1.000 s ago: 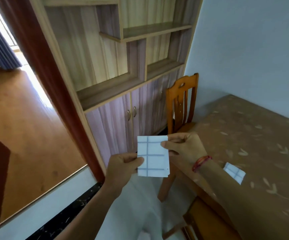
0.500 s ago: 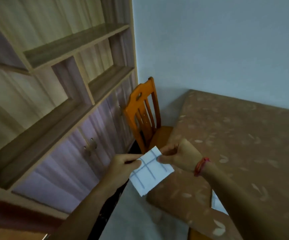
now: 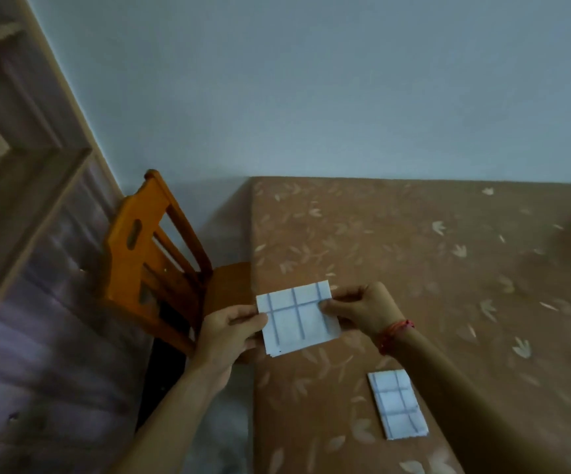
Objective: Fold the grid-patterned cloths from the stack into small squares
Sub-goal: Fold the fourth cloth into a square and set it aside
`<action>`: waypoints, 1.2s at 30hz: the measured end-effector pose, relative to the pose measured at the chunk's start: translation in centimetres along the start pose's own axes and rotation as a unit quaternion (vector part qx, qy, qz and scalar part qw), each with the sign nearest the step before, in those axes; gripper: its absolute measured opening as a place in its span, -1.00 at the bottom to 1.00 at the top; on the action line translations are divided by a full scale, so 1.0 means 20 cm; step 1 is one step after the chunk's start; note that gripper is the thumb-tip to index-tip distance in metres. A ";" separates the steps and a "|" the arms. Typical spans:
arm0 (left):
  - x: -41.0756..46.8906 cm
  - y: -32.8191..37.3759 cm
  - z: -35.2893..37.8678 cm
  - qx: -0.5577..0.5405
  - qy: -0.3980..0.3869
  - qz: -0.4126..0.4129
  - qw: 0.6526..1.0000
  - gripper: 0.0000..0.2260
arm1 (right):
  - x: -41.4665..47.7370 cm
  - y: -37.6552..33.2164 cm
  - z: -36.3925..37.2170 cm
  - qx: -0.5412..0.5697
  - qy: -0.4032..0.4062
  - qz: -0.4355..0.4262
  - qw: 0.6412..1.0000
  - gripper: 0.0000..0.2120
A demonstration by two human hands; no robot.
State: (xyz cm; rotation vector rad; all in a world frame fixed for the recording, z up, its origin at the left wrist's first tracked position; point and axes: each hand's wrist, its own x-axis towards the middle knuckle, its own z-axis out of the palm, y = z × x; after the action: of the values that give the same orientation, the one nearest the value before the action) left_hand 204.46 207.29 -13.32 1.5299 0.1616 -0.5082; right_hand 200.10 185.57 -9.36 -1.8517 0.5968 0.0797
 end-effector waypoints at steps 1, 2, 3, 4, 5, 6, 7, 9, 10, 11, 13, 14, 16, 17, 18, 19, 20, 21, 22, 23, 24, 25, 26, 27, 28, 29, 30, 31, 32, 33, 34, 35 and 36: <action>0.06 0.03 0.01 0.007 -0.016 0.002 1.000 -0.92 | 0.03 0.00 0.00 0.008 0.020 0.010 1.000 -0.94; 0.12 0.05 0.02 0.016 -0.028 0.004 0.999 -0.91 | 0.06 -0.01 -0.01 0.012 0.039 0.020 0.999 -0.93; 0.19 0.07 0.04 0.027 -0.033 0.006 0.999 -0.91 | 0.10 0.00 -0.01 0.014 0.055 0.028 0.998 -0.92; 0.24 0.08 0.06 0.036 -0.033 0.007 0.999 -0.92 | 0.13 -0.01 -0.02 0.020 0.067 0.040 0.997 -0.91; 0.30 0.09 0.07 0.047 -0.028 0.010 0.998 -0.92 | 0.17 0.00 -0.03 0.027 0.078 0.050 0.995 -0.90; 0.35 0.09 0.10 0.058 -0.023 0.015 0.998 -0.93 | 0.20 0.00 -0.03 0.036 0.083 0.060 0.994 -0.89; 0.40 0.10 0.12 0.068 -0.020 0.020 0.997 -0.93 | 0.24 0.01 -0.04 0.044 0.087 0.067 0.993 -0.88; 0.49 0.10 0.16 0.083 -0.015 0.028 0.996 -0.92 | 0.31 0.02 -0.05 0.057 0.087 0.085 0.991 -0.89; 0.53 0.10 0.19 0.090 -0.012 0.032 0.995 -0.92 | 0.34 0.04 -0.06 0.060 0.087 0.093 0.990 -0.90; 0.57 0.10 0.21 0.097 -0.007 0.037 0.995 -0.92 | 0.38 0.05 -0.06 0.063 0.087 0.097 0.990 -0.89; 0.64 0.10 0.24 0.107 0.005 0.036 0.994 -0.92 | 0.47 0.08 -0.06 0.069 0.097 0.101 0.988 -0.86; 0.68 0.10 0.25 0.108 0.006 0.034 0.994 -0.92 | 0.52 0.10 -0.06 0.068 0.109 0.099 0.987 -0.85; 0.77 0.10 0.29 0.108 0.006 0.028 0.994 -0.91 | 0.63 0.14 -0.07 0.052 0.133 0.092 0.985 -0.86; 0.82 0.10 0.31 0.110 0.009 0.025 0.994 -0.91 | 0.70 0.17 -0.08 0.043 0.144 0.090 0.985 -0.90; 0.87 0.10 0.34 0.114 0.014 0.023 0.993 -0.90 | 0.77 0.19 -0.08 0.035 0.154 0.087 0.984 -0.93; 0.93 0.09 0.36 0.118 0.020 0.024 0.992 -0.90 | 0.85 0.22 -0.08 0.026 0.163 0.083 0.983 -0.94; 1.00 0.08 0.39 0.125 0.027 0.028 0.991 -0.90 | 0.93 0.24 -0.08 0.013 0.170 0.079 0.982 -0.94; 1.08 0.07 0.42 0.136 0.034 0.033 0.990 -0.90 | 1.01 0.27 -0.08 -0.002 0.175 0.078 0.981 -0.93; 1.15 0.05 0.44 0.149 0.042 0.039 0.987 -0.90 | 1.09 0.29 -0.08 -0.016 0.180 0.077 0.981 -0.89; 1.23 0.03 0.47 0.157 0.050 0.044 0.985 -0.90 | 1.17 0.31 -0.08 -0.027 0.182 0.074 0.980 -0.86; 1.31 0.01 0.49 0.159 0.059 0.046 0.985 -0.90 | 1.25 0.33 -0.07 -0.037 0.181 0.069 0.980 -0.84; 1.39 -0.02 0.51 0.155 0.066 0.046 0.985 -0.90 | 1.33 0.35 -0.07 -0.048 0.177 0.063 0.981 -0.83; 1.46 -0.03 0.53 0.152 0.071 0.047 0.985 -0.90 | 1.40 0.37 -0.06 -0.057 0.174 0.058 0.981 -0.81; 1.52 -0.05 0.54 0.150 0.075 0.048 0.985 -0.90 | 1.47 0.38 -0.05 -0.064 0.171 0.054 0.982 -0.80; 1.58 -0.07 0.55 0.150 0.079 0.048 0.984 -0.89 | 1.53 0.40 -0.05 -0.071 0.169 0.050 0.982 -0.79; 1.63 -0.09 0.56 0.151 0.082 0.050 0.984 -0.89 | 1.59 0.41 -0.05 -0.079 0.168 0.046 0.982 -0.79; 1.68 -0.10 0.57 0.153 0.085 0.050 0.983 -0.90 | 1.63 0.42 -0.04 -0.090 0.168 0.041 0.981 -0.80; 1.71 -0.12 0.58 0.153 0.089 0.050 0.983 -0.90 | 1.68 0.43 -0.04 -0.102 0.167 0.037 0.980 -0.79; 1.75 -0.12 0.59 0.152 0.091 0.049 0.983 -0.90 | 1.71 0.43 -0.05 -0.109 0.166 0.036 0.979 -0.79; 1.77 -0.13 0.60 0.153 0.091 0.049 0.983 -0.89 | 1.74 0.44 -0.05 -0.110 0.168 0.037 0.979 -0.79; 1.80 -0.13 0.62 0.155 0.090 0.049 0.983 -0.89 | 1.77 0.45 -0.06 -0.109 0.171 0.038 0.979 -0.79; 1.82 -0.13 0.63 0.156 0.087 0.050 0.983 -0.88 | 1.80 0.45 -0.08 -0.109 0.176 0.039 0.978 -0.80; 1.84 -0.13 0.65 0.156 0.083 0.050 0.983 -0.88 | 1.82 0.45 -0.09 -0.112 0.180 0.040 0.976 -0.80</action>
State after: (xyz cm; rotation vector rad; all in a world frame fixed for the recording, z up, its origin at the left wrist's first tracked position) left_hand 233.20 186.83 -30.07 1.8790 0.1371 -0.3348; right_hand 227.34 168.70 -28.84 -2.0785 0.9451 -0.1443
